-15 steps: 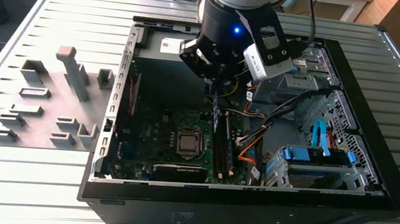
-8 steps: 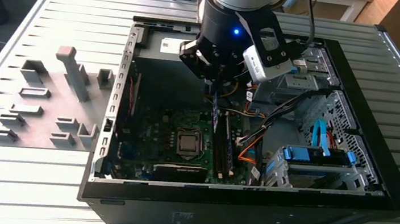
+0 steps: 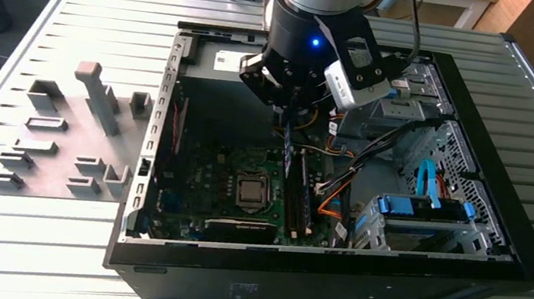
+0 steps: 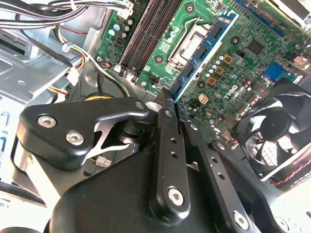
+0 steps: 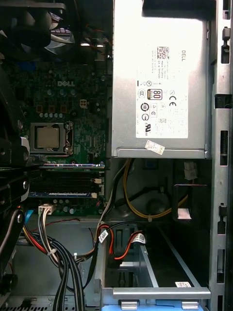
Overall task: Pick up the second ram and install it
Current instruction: 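Insert the second ram into the second slot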
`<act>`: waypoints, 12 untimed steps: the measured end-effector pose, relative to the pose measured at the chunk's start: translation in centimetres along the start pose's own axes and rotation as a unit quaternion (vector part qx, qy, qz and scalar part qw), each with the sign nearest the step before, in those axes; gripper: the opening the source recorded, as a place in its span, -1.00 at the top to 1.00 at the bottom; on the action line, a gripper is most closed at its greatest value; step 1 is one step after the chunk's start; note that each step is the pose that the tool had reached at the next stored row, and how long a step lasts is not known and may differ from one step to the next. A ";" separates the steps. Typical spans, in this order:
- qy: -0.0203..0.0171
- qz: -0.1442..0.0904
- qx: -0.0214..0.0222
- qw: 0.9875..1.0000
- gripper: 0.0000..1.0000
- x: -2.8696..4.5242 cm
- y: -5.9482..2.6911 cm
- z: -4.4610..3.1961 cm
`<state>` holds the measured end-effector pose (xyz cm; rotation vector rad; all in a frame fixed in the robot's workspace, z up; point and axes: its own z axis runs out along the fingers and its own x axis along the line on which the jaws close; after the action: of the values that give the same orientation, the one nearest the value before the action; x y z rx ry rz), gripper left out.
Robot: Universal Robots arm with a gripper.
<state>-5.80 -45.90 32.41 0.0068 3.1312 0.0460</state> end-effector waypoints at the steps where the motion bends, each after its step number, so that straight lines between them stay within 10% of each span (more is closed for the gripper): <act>1: 0.000 0.000 0.000 1.000 0.72 0.00 0.00 0.00; 6: 0.000 0.000 0.008 1.000 0.72 0.00 -0.02 0.07; 12: 0.000 -0.003 0.005 1.000 0.72 -0.12 -0.32 0.52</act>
<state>-5.67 -46.21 31.88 -0.0026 3.1315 0.0290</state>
